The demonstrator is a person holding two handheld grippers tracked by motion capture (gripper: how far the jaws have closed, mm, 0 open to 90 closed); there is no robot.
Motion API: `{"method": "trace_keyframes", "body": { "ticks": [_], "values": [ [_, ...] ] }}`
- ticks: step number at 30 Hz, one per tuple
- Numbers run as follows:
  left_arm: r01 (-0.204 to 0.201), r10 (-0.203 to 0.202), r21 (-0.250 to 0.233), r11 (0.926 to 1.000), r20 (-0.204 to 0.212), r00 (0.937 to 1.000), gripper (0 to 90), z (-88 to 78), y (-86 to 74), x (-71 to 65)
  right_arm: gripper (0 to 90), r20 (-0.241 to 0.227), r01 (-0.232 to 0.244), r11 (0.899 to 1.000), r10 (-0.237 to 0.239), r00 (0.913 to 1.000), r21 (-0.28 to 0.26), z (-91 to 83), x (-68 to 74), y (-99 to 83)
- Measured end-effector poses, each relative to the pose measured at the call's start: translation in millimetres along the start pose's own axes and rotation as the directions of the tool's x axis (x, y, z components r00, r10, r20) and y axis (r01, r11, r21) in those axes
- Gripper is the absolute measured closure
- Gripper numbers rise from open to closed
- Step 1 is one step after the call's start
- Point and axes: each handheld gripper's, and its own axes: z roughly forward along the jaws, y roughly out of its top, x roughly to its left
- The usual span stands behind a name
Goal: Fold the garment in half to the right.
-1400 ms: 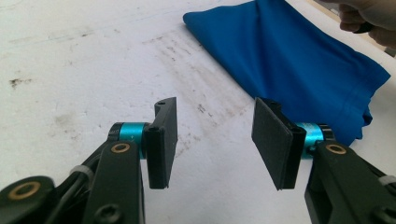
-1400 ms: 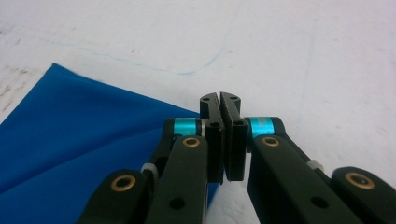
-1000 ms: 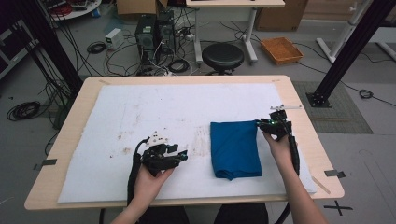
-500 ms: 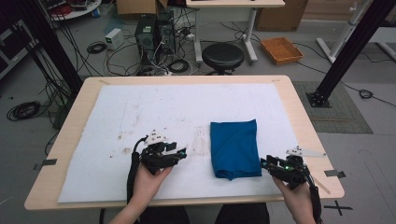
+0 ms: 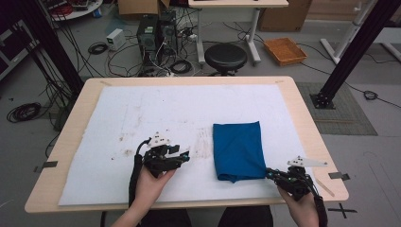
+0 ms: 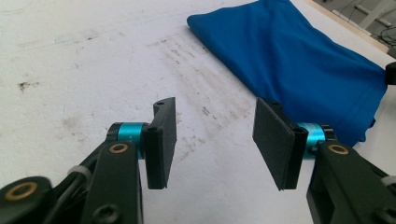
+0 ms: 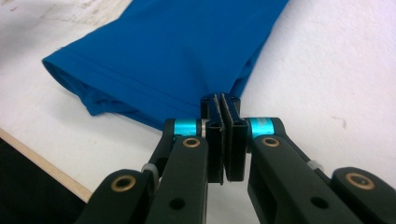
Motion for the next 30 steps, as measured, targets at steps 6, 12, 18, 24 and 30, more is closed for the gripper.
{"method": "trace_keyframes", "body": {
  "ticks": [6,12,18,24,30],
  "values": [
    [-0.007,0.007,0.002,1.0000,0.004,1.0000,49.5,-1.4,0.1,-0.6,89.0,0.009,-0.001,1.000,0.001,1.0000,0.024,0.4,-3.0,-2.4],
    [-0.008,0.008,0.003,1.0000,0.007,0.9999,48.2,-2.8,-0.4,0.3,80.3,0.027,0.006,1.000,-0.007,0.9996,0.021,0.1,-4.6,-2.0],
    [-0.015,0.015,-0.011,0.9998,-0.004,0.9999,45.7,-7.4,1.4,3.1,66.1,0.034,0.022,0.998,-0.020,0.9992,-0.054,-4.8,-6.3,9.5],
    [-0.087,0.085,-0.051,0.9949,-0.034,0.9958,41.9,-21.9,9.5,14.1,50.0,0.050,0.091,0.986,-0.085,0.9952,-0.140,-2.0,-13.1,33.2],
    [-0.126,0.113,-0.109,0.9860,-0.117,0.9866,39.9,-44.8,15.5,37.0,46.9,0.083,0.131,0.973,-0.117,0.9897,-0.188,5.5,-21.4,64.0]
  ]
}}
